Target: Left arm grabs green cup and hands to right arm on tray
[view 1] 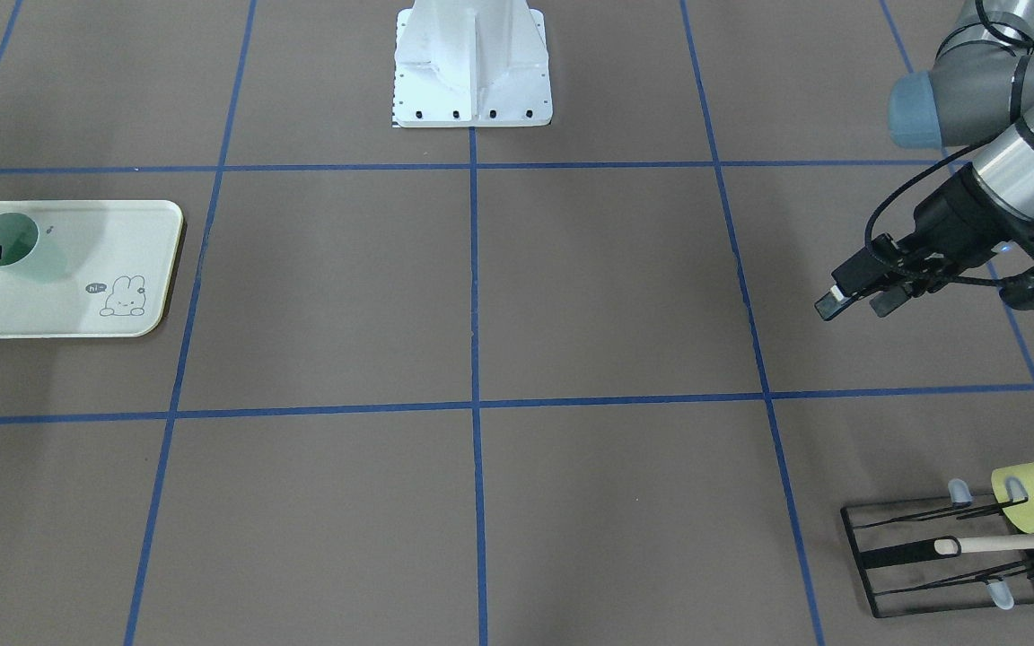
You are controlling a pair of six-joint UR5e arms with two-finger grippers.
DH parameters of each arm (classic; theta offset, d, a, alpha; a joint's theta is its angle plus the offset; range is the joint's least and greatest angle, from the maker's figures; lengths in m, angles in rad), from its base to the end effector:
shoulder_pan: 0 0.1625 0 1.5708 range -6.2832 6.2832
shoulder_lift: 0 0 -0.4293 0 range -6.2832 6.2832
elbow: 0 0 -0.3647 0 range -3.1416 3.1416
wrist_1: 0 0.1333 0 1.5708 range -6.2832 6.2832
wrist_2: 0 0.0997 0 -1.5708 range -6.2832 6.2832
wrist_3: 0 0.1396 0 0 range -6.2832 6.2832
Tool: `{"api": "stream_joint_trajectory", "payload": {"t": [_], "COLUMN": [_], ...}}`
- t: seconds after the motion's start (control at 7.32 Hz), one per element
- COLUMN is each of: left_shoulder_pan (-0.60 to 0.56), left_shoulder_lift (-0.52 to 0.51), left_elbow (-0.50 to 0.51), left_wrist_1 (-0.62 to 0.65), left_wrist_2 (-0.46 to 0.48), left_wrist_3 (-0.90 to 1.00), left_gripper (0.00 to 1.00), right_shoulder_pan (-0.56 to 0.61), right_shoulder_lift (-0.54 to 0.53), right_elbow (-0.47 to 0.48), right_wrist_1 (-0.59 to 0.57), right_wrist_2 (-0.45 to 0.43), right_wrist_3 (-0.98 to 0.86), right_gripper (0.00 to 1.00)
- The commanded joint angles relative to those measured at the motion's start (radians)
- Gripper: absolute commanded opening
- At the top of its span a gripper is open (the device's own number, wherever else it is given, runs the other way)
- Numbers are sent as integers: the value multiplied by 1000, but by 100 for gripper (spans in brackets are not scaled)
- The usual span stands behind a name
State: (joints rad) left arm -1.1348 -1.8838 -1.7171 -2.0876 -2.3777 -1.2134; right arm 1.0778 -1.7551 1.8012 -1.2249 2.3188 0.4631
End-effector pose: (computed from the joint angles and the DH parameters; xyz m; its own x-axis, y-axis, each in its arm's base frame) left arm 0.2218 -0.5530 0.3808 0.3526 -0.1839 -0.9175 0.2680 0.9593 -0.0892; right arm -0.1635 -0.3854 0.6242 0.6631 -0.1515 0.7330 0.1578 0.9856 0.0610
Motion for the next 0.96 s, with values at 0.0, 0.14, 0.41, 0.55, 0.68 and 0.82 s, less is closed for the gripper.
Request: {"api": "stream_joint_trajectory", "payload": {"t": [0.0, 0.14, 0.41, 0.55, 0.68, 0.82], "left_shoulder_pan": [0, 1, 7, 6, 10, 4], "left_shoulder_lift": [0, -1, -5, -6, -5, -5], "left_elbow": [-13, -41, -82, -81, -81, -81], "left_wrist_1": [4, 50, 136, 138, 138, 149], "left_wrist_2": [0, 2, 8, 9, 9, 11], "left_wrist_3": [-2, -2, 2, 3, 5, 81], "left_gripper": [100, 100, 100, 100, 100, 100], "right_shoulder_pan": [-10, -10, -6, 17, 75, 130], "right_shoulder_lift": [3, 5, 11, 5, -1, -4], "right_elbow": [-5, -5, 16, 59, 105, 147], "right_wrist_1": [1, 1, 5, 4, 2, -1], "right_wrist_2": [1, 1, 57, 60, 63, 68], "right_wrist_3": [0, 2, 5, 3, 3, 3], "right_gripper": [31, 70, 100, 100, 100, 100]}}
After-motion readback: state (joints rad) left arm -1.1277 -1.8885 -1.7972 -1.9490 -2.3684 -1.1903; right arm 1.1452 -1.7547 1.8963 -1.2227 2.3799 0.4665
